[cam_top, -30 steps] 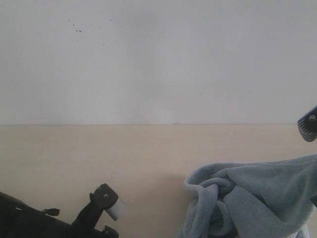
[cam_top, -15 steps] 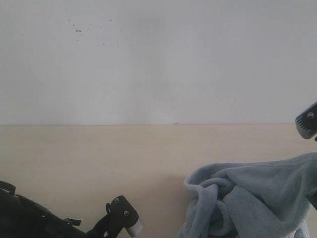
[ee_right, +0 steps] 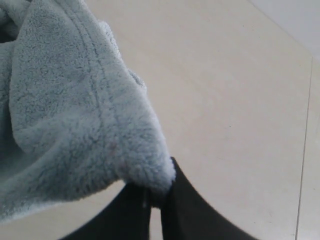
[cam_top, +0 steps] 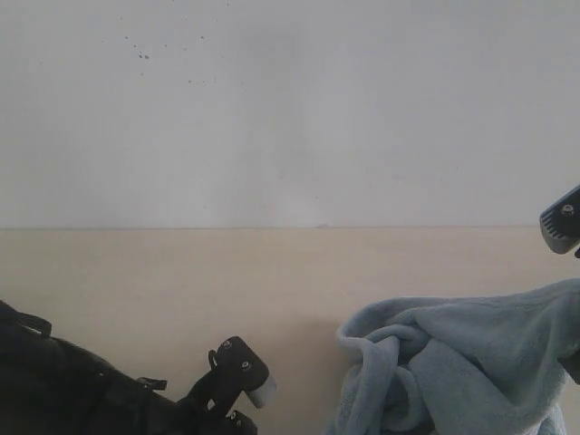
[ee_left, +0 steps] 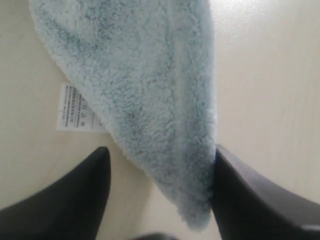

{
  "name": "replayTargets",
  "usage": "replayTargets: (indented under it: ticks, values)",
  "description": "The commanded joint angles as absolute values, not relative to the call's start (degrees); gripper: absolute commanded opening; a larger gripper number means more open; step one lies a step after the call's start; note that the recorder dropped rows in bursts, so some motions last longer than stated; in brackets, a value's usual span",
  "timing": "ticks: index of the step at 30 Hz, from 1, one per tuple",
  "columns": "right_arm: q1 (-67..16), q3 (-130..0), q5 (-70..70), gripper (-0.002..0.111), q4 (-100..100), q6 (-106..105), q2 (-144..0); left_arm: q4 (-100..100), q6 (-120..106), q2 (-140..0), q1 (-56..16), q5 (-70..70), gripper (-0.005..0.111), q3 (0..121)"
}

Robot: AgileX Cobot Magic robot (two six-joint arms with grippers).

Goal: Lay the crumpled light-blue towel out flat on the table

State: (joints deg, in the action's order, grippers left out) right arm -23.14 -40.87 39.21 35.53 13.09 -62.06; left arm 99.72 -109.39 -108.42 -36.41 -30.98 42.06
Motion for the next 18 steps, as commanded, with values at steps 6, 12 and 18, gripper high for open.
replayTargets:
  ticks: [6,12,18]
  values:
    - [-22.8,-40.7,38.7,0.004,35.5,13.2,-61.9,99.9,-108.8,-108.4,-39.7,-28.7,0.052,43.3]
    - [-22.8,-40.7,38.7,0.004,35.5,13.2,-61.9,99.9,-108.6,-108.4,-42.1,-22.6,0.052,44.7]
    - [-22.8,-40.7,38.9,0.004,35.3,13.2,-61.9,99.9,-106.2,-108.4,-42.1,-17.5,0.042,44.6]
